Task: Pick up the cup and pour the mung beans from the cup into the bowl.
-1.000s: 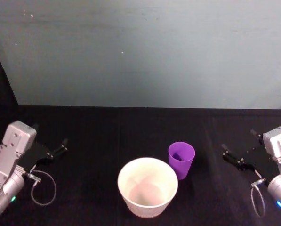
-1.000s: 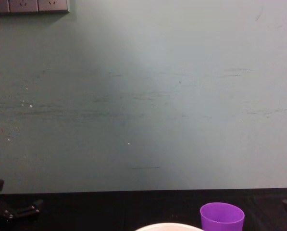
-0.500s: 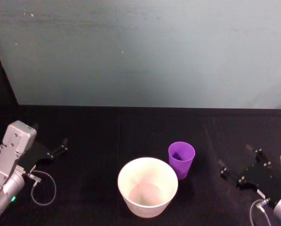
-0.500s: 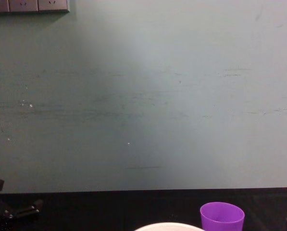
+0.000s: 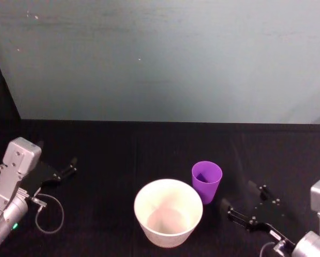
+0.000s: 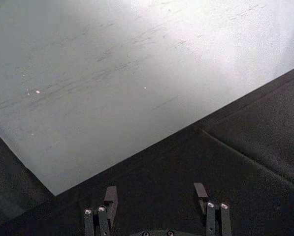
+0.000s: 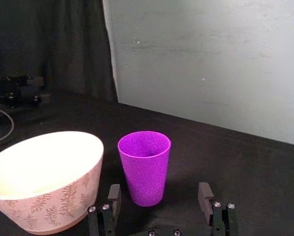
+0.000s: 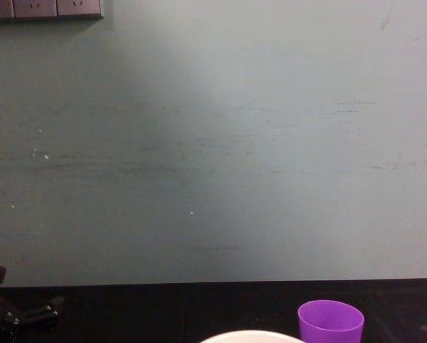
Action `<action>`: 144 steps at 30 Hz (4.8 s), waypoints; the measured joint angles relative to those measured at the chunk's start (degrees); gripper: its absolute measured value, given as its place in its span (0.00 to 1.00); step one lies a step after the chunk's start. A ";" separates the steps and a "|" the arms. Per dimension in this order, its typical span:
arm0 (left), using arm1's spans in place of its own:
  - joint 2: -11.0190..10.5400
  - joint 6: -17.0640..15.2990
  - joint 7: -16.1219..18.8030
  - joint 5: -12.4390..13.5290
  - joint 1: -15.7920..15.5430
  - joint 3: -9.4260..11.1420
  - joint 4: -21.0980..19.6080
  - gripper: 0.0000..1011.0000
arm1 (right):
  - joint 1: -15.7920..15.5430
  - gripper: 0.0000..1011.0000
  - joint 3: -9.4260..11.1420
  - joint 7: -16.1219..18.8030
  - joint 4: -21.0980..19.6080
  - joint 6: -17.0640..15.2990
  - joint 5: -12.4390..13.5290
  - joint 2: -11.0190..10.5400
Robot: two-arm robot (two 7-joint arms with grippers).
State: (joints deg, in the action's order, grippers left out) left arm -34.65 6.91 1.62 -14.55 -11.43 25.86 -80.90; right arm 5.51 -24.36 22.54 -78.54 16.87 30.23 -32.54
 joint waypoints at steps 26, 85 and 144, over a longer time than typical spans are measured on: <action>0.00 0.00 0.00 0.00 0.00 0.00 0.00 0.99 | 11.14 0.99 -2.33 5.42 13.30 -0.88 -5.43 9.08; 0.00 0.00 0.00 0.00 0.00 0.00 0.00 0.99 | 13.59 0.73 -0.90 7.28 17.43 0.06 -7.19 12.69; 0.00 0.00 0.00 0.00 0.00 0.00 0.00 0.99 | 8.11 0.73 10.41 -3.41 -23.27 -29.63 -6.82 3.03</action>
State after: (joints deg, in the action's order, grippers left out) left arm -34.64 6.91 1.62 -14.55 -11.43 25.87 -80.90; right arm 13.62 -13.96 19.12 -101.81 -12.76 23.40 -29.51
